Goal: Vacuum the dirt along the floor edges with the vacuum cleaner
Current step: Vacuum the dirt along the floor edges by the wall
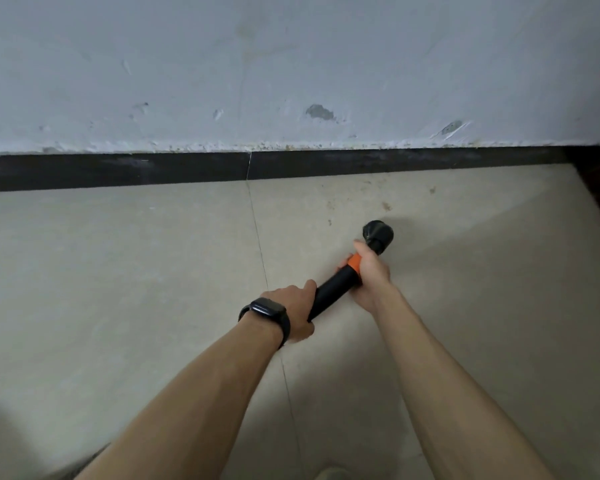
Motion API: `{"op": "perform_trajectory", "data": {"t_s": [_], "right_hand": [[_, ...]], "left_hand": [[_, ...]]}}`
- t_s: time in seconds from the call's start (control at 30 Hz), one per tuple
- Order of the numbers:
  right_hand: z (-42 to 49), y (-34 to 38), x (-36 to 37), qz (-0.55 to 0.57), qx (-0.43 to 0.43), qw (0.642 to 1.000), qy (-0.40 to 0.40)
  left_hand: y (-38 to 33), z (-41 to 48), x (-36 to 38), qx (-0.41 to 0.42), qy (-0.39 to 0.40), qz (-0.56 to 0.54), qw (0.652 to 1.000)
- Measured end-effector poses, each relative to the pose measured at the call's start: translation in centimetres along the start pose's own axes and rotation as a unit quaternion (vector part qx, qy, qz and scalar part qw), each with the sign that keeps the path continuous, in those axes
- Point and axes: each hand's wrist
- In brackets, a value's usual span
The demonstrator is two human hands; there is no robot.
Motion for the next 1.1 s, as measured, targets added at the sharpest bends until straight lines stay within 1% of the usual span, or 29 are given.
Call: {"op": "perform_trajectory", "data": {"t_s": [0.1, 0.27, 0.4, 0.57, 0.83, 1.1], "right_hand": [[-0.9, -1.7, 2.1, 0.003, -0.009, 1.000, 0.014], [-1.7, -3.4, 5.1, -0.012, -0.009, 1.000, 0.024], [-2.1, -4.0, 7.2, 0.008, -0.009, 0.999, 0.031], [-1.6, -3.6, 7.6, 0.017, 0.000, 1.000, 0.014], [0.3, -2.6, 7.8, 0.043, 0.010, 0.999, 0.021], [2.2, -1.0, 8.8, 0.011, 0.011, 0.999, 0.034]], "left_hand": [[2.4, -1.5, 0.4, 0.001, -0.016, 0.017, 1.000], [5.8, -3.3, 0.3, -0.008, -0.035, 0.003, 0.999], [7.6, -3.9, -0.3, -0.017, -0.054, 0.008, 0.998], [7.3, -3.5, -0.5, 0.000, -0.070, 0.021, 0.997], [6.4, -1.7, 0.3, -0.003, -0.106, 0.035, 0.994], [6.4, -0.1, 0.0, 0.005, -0.130, -0.008, 0.991]]}}
Point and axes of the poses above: each hand's wrist, its own z-axis towards the middle knuckle, its own x-axis out of the palm, y = z × x, and after that the axes turned 12 degrees about -z, right-handed
